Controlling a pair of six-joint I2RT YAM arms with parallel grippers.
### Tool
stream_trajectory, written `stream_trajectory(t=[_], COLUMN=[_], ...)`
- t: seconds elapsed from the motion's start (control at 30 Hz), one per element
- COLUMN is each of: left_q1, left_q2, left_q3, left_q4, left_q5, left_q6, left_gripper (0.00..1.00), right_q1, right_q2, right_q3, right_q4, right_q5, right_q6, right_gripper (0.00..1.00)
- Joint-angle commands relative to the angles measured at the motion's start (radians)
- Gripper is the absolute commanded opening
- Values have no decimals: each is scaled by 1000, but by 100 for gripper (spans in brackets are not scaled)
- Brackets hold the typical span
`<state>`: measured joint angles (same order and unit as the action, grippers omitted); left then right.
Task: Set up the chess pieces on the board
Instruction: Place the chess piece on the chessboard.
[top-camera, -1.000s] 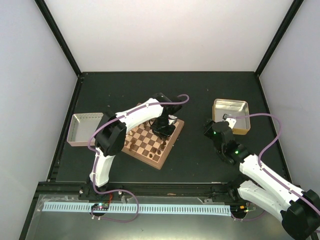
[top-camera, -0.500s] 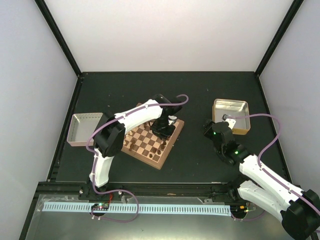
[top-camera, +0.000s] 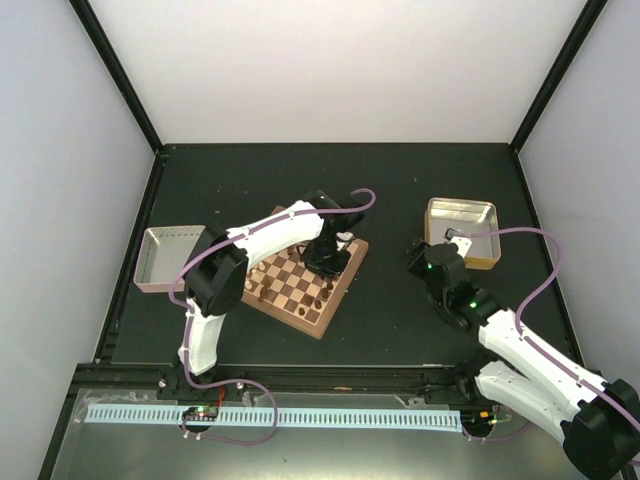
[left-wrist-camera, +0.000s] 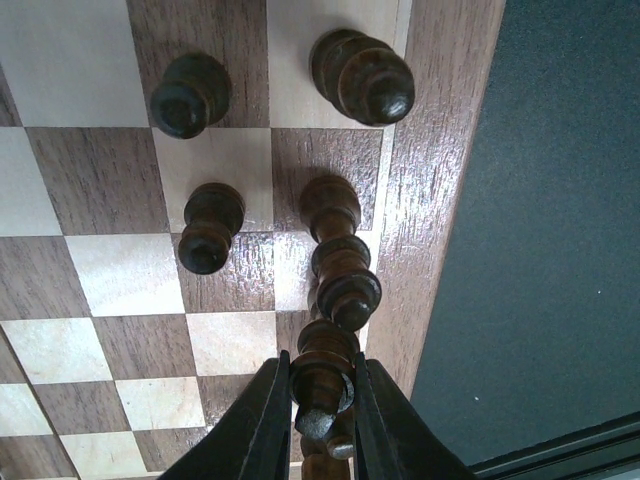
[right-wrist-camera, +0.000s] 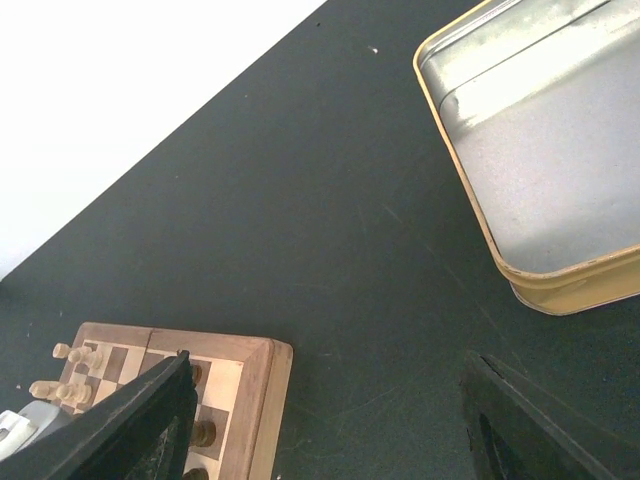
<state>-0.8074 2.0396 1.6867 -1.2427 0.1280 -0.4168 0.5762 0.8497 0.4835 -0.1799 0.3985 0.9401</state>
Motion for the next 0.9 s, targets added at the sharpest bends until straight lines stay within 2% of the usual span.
stream_trajectory(t=[0.0,0.13,0.73,0.87], left_q1=[-9,-10,-12,-12], left_q2=[-31,-33,-64,-83], left_q3=[-12,-13,-9,-17], left_q4=[28,33,38,55], left_q5=[-37,-37,26,13], left_q6=[-26,-32,-9,-9], left_gripper=[12,13,44,46], right_q1=[-8,-8,-15,-15], right_q2=[2,6,11,9], right_q3=[-10,-11,-3,6], right_q4=[26,30,25,15], right_q5=[8,5,-12,-24], right_q6=[-13,-14,-16,-21], right_gripper=[73,73,73,73])
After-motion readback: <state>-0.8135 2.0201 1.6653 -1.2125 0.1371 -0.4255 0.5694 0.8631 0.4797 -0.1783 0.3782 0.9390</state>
